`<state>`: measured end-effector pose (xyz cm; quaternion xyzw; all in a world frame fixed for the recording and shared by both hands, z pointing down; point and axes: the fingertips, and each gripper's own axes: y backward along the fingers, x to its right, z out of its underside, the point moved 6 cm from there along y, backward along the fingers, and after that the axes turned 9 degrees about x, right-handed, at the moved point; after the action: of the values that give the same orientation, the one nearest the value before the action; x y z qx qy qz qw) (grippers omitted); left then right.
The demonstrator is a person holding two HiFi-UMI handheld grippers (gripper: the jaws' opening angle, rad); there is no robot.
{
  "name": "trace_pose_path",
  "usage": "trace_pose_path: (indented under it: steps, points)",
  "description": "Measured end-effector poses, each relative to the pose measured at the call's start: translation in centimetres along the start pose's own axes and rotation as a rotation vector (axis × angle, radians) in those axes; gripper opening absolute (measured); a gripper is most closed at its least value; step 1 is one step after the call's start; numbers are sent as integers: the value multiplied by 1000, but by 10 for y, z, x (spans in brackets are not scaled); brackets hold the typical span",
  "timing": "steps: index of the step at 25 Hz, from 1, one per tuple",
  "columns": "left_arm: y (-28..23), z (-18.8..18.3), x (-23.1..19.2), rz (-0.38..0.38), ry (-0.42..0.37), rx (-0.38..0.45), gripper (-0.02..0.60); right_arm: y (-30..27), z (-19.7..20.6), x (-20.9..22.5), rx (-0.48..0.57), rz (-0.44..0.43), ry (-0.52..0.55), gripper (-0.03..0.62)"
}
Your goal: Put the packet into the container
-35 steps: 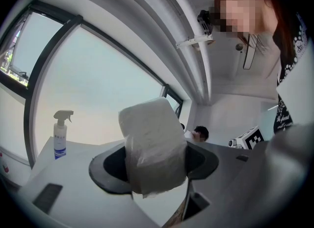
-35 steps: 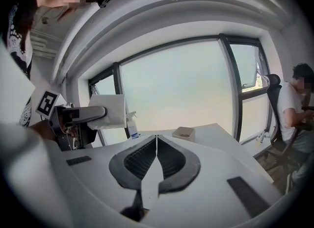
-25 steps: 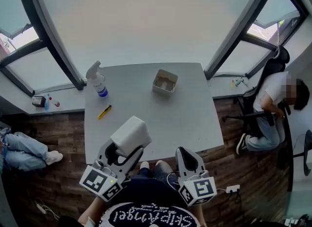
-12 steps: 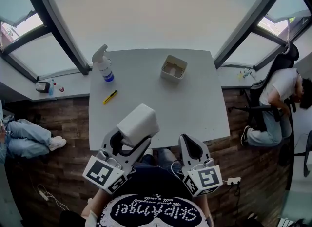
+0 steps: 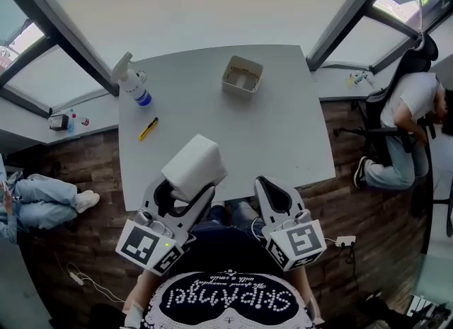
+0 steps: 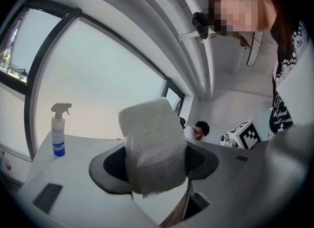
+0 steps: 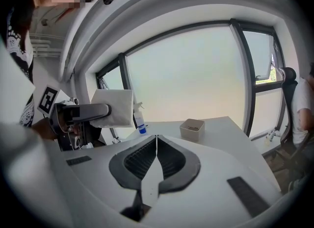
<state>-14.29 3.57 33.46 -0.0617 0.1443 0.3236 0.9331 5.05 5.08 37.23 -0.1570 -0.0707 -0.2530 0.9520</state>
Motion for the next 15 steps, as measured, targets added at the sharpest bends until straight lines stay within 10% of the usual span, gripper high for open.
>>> trace_pose_path:
  steps: [15]
  points:
    - [-50, -8, 11, -10, -20, 1, 281, -16, -11, 50, 6, -36, -12, 17]
